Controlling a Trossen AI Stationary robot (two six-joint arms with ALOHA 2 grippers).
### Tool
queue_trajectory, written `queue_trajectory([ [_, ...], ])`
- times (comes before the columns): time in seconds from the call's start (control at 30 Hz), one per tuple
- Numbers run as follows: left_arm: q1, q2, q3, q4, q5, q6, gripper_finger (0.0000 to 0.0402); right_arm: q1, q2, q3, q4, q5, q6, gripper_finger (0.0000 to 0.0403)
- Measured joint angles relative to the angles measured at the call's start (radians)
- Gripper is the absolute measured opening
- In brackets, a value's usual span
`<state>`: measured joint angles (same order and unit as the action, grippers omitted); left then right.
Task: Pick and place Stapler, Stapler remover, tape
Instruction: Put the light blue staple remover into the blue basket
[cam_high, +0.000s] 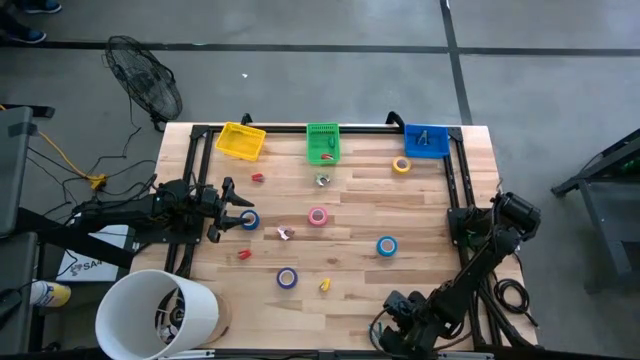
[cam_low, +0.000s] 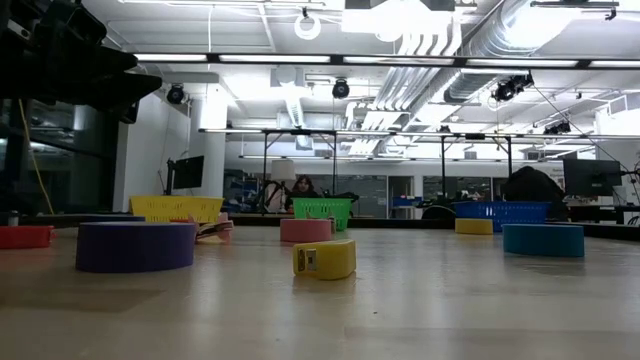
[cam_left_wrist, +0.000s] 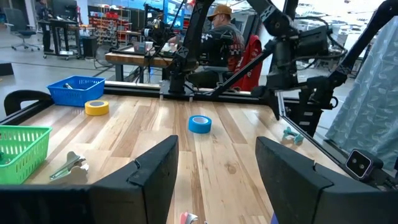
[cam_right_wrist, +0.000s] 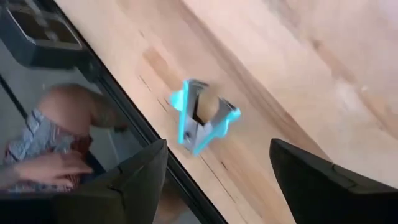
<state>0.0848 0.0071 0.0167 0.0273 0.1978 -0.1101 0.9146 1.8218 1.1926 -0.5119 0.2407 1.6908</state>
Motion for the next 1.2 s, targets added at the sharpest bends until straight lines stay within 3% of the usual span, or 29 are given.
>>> queue_trajectory([
  [0.33, 0.000, 0.000, 0.000, 0.000, 0.000, 0.000, 0.0211, -0.007, 0.211, 0.263, -0.285, -0.105, 0.052, 0.0275],
  [0.5, 0.000, 0.000, 0.000, 0.000, 0.000, 0.000, 0.0211, -0.003, 0.303, 0.425, -0.470, -0.080, 0.078, 0.0275],
  [0.63, 0.000, 0.000, 0.000, 0.000, 0.000, 0.000, 0.0211, 0.017, 0.348, 0.507, -0.513, -0.015, 0.106, 0.0275],
  [1.2, 0.000, 0.000, 0.000, 0.000, 0.000, 0.000, 0.0211, 0.085, 0.477, 0.550, -0.520, 0.141, 0.239, 0.0275],
])
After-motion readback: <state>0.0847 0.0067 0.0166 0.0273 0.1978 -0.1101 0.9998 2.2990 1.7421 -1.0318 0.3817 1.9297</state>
